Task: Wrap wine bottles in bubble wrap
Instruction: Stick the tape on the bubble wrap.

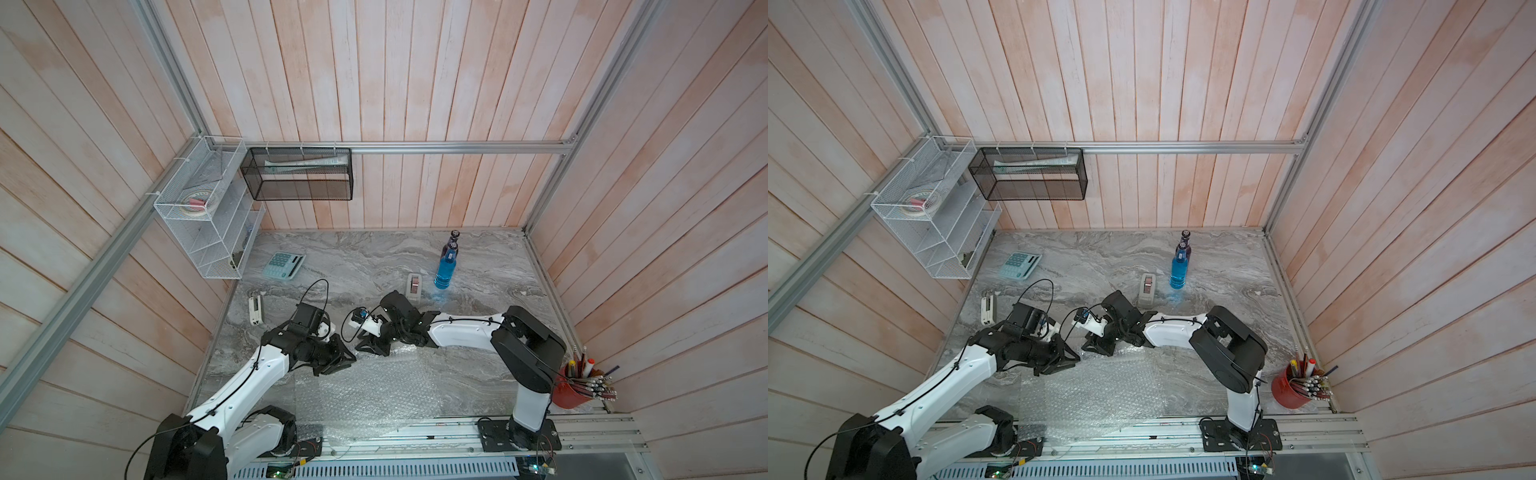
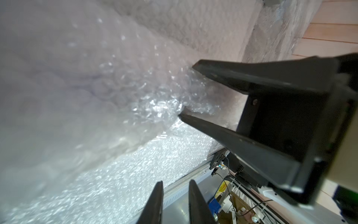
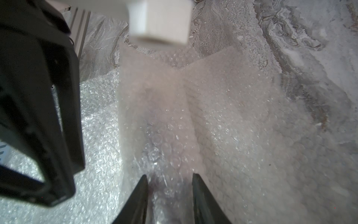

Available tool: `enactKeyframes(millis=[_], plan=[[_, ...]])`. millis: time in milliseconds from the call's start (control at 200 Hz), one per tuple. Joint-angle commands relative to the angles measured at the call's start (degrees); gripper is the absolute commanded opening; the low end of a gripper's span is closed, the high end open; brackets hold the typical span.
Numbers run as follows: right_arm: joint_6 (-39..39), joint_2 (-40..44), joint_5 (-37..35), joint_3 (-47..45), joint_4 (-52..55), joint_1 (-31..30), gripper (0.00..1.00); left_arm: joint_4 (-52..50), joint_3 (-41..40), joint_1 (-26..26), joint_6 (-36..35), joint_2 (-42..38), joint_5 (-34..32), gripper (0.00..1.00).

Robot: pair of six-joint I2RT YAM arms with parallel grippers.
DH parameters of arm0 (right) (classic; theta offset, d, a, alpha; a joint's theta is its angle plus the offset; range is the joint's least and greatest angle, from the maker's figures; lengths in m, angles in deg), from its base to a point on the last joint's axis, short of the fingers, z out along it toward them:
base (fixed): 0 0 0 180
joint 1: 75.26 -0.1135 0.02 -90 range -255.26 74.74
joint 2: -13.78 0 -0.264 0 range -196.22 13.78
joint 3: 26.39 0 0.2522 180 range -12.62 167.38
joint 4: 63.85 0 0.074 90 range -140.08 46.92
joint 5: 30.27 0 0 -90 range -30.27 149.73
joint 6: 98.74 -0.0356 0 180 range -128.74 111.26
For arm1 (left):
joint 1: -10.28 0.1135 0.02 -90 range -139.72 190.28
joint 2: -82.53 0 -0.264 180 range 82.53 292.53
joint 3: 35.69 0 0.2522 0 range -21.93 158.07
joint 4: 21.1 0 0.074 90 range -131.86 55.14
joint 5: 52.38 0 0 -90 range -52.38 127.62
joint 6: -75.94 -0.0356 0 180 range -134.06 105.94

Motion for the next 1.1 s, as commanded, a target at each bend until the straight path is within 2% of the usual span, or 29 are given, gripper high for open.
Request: enactKeyframes(millis=[0, 180, 370, 595, 670, 780, 860, 955, 1095], plan=[[-0.7, -2.2, -2.2, -0.4, 4.4, 0.2, 0.39, 11.9, -1.5, -1.3, 5.0, 3.7, 0.7, 0.24], [-1.1, -1.4, -1.5, -1.1, 4.7, 0.9, 0.39, 11.9, -3.6, -1.1, 1.9, 6.4, -3.1, 0.2], [-1.6, -1.1, -0.7, -1.2, 4.8, 1.2, 0.4, 11.2, -5.3, 2.3, -0.8, 6.1, -6.3, 0.19], [-1.0, -0.1, 0.6, 0.2, 6.1, 1.7, 0.44, 7.8, -5.9, 3.8, -2.0, 2.6, -4.5, 0.24], [-0.1, 0.6, 1.6, 1.1, 7.0, 2.0, 0.5, 5.0, -5.8, 3.8, -1.8, -0.2, -4.2, 0.26], [2.5, 1.0, 4.0, 3.3, 10.1, 2.1, 0.65, -0.9, -4.2, 4.0, -2.1, -4.3, -4.2, 0.31], [5.2, 0.7, 4.6, 5.1, 12.9, 2.1, 0.73, -4.8, -1.8, 5.1, -2.7, -7.0, -5.0, 0.36], [10.0, -0.3, 3.6, 6.4, 16.4, 1.9, 0.81, -7.4, 1.4, 8.1, -5.0, -9.1, -6.3, 0.43], [16.2, -2.1, 0.0, 8.0, 20.2, 1.4, 0.88, -7.8, 5.7, 14.1, -9.5, -8.5, -4.2, 0.51]])
